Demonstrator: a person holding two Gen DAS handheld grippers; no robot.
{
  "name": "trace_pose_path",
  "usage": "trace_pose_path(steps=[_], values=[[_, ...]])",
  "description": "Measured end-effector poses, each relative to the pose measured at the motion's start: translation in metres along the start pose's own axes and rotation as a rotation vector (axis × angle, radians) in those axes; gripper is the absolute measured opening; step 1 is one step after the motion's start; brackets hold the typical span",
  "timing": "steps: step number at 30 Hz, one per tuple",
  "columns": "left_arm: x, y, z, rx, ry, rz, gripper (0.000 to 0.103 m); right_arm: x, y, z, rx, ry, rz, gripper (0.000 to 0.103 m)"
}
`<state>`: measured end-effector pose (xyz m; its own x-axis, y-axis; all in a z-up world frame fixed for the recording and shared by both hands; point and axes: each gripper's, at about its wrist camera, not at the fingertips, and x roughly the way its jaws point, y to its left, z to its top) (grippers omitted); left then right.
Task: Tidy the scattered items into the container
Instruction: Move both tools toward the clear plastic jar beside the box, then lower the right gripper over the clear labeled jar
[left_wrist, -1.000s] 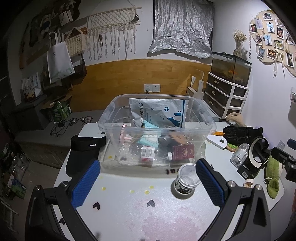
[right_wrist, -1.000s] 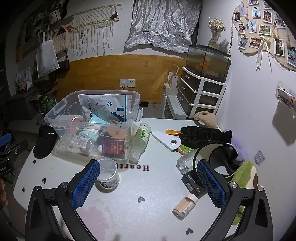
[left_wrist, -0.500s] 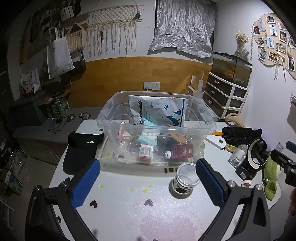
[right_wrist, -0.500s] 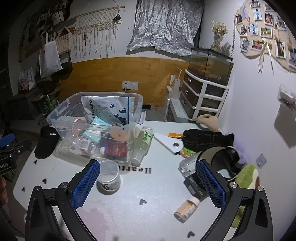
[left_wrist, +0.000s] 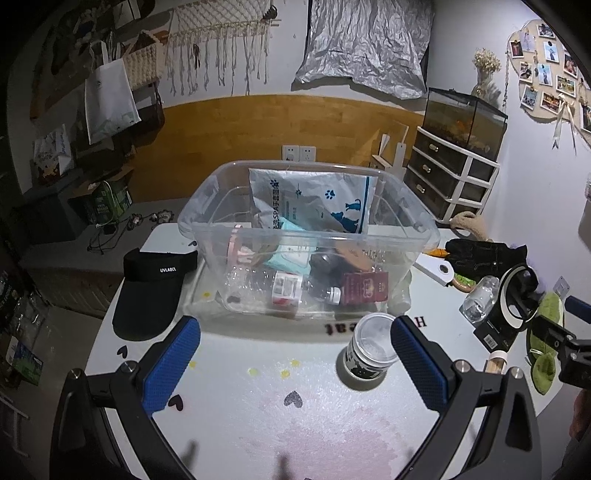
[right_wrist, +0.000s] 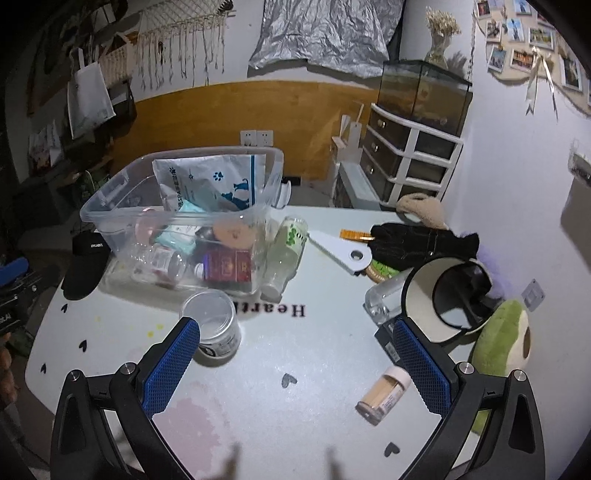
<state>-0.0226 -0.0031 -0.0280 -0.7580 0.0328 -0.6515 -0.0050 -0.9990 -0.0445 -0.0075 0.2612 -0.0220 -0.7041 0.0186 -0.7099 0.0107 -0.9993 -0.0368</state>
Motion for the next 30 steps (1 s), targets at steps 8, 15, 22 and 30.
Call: trace_pose_path(steps=[8,15,22,30], values=[[0.029,-0.003,-0.001,0.010,0.032,-0.005,0.103,0.021,-0.012,-0.005,0.057,0.059,0.018,0.103],[0.076,0.003,-0.006,0.012,0.090,0.028,0.103,0.042,-0.015,-0.008,0.057,0.106,0.044,0.100],[0.135,0.012,-0.015,0.006,0.169,0.048,0.103,0.066,-0.015,-0.009,0.053,0.169,0.041,0.075],[0.199,0.008,-0.024,0.021,0.228,0.051,0.103,0.093,-0.012,-0.012,0.019,0.270,0.028,0.025]])
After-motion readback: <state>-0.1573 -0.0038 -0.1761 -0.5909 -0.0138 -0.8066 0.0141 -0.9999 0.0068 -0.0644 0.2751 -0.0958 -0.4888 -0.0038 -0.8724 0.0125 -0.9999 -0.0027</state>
